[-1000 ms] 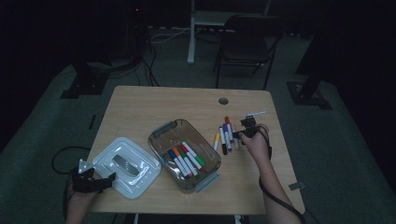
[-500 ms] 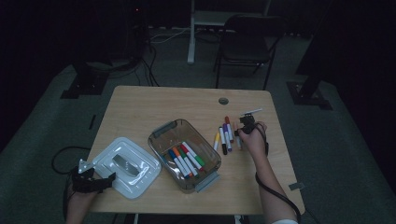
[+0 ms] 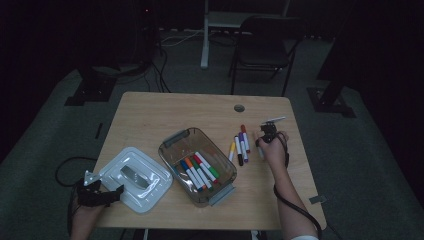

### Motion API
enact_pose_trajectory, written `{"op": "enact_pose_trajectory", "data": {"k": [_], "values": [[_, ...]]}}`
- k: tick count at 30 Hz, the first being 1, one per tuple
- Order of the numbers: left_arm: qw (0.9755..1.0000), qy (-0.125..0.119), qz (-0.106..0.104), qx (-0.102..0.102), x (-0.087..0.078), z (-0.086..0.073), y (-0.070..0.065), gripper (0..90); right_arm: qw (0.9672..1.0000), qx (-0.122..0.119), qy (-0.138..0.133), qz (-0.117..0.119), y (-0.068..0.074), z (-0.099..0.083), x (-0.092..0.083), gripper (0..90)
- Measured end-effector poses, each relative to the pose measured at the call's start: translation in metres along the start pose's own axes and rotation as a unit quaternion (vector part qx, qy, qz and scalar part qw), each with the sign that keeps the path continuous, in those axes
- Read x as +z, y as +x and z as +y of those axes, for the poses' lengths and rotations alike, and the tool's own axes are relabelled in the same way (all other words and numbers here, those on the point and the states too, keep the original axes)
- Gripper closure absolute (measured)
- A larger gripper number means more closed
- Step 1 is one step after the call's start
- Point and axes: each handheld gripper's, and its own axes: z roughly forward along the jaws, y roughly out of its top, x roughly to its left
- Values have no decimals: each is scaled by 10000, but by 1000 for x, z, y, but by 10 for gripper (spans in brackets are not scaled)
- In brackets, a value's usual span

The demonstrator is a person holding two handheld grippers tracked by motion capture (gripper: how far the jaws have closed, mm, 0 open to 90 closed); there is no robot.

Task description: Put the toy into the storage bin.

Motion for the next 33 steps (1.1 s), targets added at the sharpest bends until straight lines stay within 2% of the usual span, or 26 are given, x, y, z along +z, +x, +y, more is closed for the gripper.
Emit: {"op": "enact_pose_trajectory", "data": {"k": [1, 12, 16, 19, 20, 23, 26, 28, 33], "values": [[10000, 0, 0, 0, 0, 0, 0, 5, 9999, 41, -62, 93, -2, 0, -6, 767], [10000, 2, 2, -1, 0, 0, 0, 5, 9993, -77, -188, 325, 5, 0, -37, 767], [10000, 2, 5, -3, 0, 0, 0, 5, 9976, -187, -333, 579, 15, 0, -55, 767], [10000, 2, 6, -4, 0, 0, 0, 5, 9970, -265, -390, 616, 20, 0, -61, 766], [10000, 1, 5, -4, 0, 0, 0, 5, 9960, -350, -449, 693, 27, 1, -70, 767], [10000, 1, 5, -5, 0, 0, 0, 5, 9946, -451, -502, 785, 36, 0, -79, 767], [10000, 3, 4, -4, 0, 0, 0, 5, 9939, -503, -536, 824, 39, 0, -82, 767], [10000, 2, 5, -4, 0, 0, 0, 5, 9916, -609, -633, 952, 49, -1, -92, 767], [10000, 0, 5, -6, 0, 0, 0, 5, 9885, -758, -696, 1112, 64, -1, -105, 767]]}}
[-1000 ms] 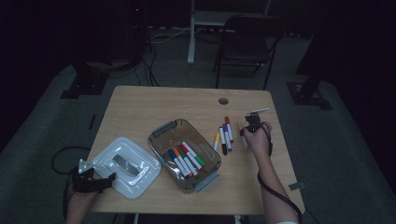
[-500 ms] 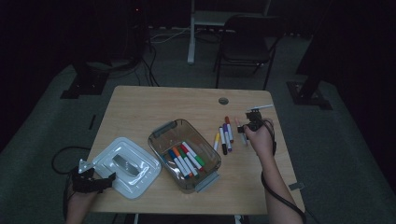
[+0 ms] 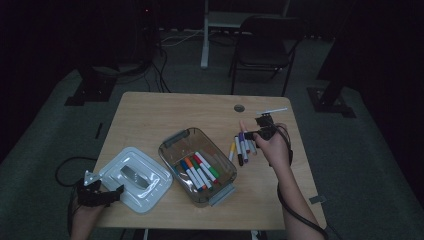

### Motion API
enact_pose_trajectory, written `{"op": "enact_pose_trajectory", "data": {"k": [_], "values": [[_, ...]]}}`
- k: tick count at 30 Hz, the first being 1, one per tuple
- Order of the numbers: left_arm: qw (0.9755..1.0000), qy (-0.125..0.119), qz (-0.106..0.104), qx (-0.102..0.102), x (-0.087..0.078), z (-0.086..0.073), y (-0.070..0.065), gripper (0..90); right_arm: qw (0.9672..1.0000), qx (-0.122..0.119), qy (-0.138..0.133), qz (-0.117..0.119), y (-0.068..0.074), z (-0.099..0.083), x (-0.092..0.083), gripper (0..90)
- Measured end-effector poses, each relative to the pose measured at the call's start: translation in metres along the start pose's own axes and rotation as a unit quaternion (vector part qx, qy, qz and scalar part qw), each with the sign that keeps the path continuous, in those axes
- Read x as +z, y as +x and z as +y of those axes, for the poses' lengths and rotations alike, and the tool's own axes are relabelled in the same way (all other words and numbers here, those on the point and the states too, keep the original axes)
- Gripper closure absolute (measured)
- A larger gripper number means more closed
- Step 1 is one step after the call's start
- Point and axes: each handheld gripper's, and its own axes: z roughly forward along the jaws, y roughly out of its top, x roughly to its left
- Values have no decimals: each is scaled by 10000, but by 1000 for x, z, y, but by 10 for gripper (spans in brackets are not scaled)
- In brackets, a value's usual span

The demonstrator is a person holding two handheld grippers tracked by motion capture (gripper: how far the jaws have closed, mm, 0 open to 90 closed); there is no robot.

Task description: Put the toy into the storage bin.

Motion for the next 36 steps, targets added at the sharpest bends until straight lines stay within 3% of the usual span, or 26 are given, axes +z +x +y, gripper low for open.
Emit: {"op": "enact_pose_trajectory", "data": {"k": [9, 18, 29, 36], "values": [[10000, 3, -1, 3, 0, 0, 0, 5, 9987, -270, -115, 411, 27, 6, -13, 766], [10000, -4, 2, 4, 0, 0, 0, 5, 9955, -629, -244, 667, 60, 11, -25, 767], [10000, -6, 2, 2, 0, 0, 0, 5, 9872, -1013, -161, 1225, 106, 12, -22, 767], [10000, -6, -6, 7, 0, 0, 0, 5, 9823, -1203, -6, 1438, 131, 11, -12, 767]]}}
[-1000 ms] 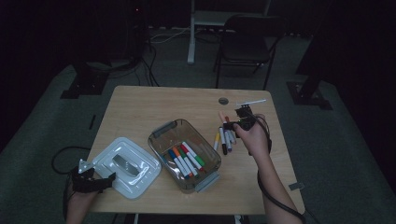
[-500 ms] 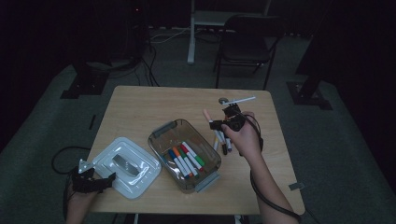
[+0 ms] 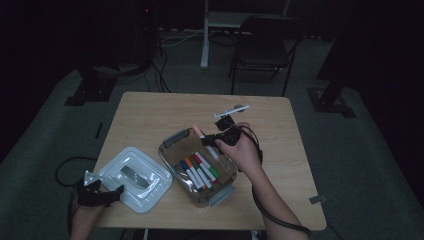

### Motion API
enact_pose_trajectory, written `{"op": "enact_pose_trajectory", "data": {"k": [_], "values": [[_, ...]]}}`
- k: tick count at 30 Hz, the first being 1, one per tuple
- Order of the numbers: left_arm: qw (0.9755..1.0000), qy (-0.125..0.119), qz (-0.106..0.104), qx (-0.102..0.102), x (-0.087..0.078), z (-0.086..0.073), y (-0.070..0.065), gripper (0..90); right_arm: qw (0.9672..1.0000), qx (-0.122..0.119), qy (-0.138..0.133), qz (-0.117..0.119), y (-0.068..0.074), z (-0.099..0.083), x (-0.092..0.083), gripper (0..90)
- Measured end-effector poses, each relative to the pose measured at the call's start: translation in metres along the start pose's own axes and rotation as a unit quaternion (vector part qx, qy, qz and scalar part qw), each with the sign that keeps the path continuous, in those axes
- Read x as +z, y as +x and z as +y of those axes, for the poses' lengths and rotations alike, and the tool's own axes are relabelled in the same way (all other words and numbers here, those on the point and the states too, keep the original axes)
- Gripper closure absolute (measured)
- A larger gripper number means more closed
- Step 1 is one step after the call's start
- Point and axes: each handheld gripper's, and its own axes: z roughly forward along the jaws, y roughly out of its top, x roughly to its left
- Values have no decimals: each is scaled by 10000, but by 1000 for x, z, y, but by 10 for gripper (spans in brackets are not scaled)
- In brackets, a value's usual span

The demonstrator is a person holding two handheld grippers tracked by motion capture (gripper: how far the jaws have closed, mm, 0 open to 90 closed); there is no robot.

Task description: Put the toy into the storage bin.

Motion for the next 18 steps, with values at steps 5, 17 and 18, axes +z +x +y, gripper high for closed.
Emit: {"op": "enact_pose_trajectory", "data": {"k": [5, 17, 18], "values": [[10000, -1, 1, 0, 0, 0, 0, 5, 9996, -76, 234, 127, 12, -4, 19, 767], [10000, -2, 2, 2, 0, 0, 0, 5, 9951, -113, 924, 326, 31, -18, 77, 767], [10000, -1, 5, 9, 0, 0, 0, 5, 9948, -112, 962, 317, 31, -18, 80, 767]]}}
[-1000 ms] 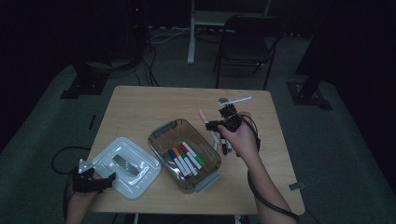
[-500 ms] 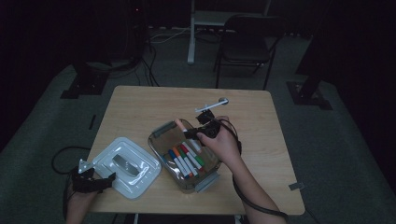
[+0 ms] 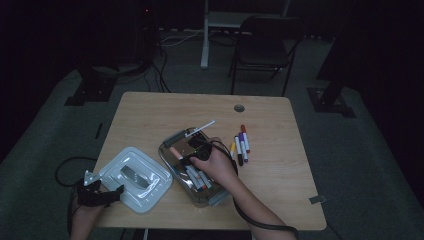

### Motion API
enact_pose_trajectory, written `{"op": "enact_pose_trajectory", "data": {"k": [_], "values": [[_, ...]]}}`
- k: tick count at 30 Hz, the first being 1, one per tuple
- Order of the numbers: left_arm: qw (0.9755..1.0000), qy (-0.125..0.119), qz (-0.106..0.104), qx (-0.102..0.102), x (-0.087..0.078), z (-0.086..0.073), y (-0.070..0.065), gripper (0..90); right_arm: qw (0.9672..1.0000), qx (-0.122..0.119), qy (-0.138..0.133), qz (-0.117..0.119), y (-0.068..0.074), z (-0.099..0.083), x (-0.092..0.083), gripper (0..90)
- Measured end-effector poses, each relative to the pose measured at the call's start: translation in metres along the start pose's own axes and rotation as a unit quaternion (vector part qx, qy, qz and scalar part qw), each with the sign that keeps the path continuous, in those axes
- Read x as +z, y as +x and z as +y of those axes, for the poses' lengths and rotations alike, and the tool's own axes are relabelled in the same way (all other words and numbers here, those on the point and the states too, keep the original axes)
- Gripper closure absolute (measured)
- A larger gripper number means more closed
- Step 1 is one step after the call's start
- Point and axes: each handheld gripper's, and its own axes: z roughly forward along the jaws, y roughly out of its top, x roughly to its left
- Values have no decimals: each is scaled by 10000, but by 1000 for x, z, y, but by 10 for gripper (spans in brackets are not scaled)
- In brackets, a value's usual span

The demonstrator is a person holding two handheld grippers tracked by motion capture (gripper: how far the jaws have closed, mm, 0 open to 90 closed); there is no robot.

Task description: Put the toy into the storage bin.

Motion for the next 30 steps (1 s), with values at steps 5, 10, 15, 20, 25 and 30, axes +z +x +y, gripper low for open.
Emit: {"op": "enact_pose_trajectory", "data": {"k": [5, 10, 15, 20, 25, 30], "values": [[10000, 6, -5, -1, 0, 0, 0, 5, 9996, 16, 289, -43, -1, 1, 21, 767], [10000, 7, -9, -7, 0, 0, 0, 5, 9987, 42, 502, -36, -1, 1, 37, 767], [10000, 8, -12, -4, 0, 0, 0, 5, 9963, 30, 859, -98, -1, -1, 56, 767], [10000, 9, -13, -4, 0, 0, 0, 5, 9931, -34, 1158, -172, 2, -2, 63, 765], [10000, 8, -13, -6, 0, 0, 0, 5, 9904, -70, 1372, -170, 2, -4, 67, 745], [10000, 7, -13, -4, 0, 0, 0, 5, 9893, -66, 1448, -157, 1, -6, 67, 699]]}}
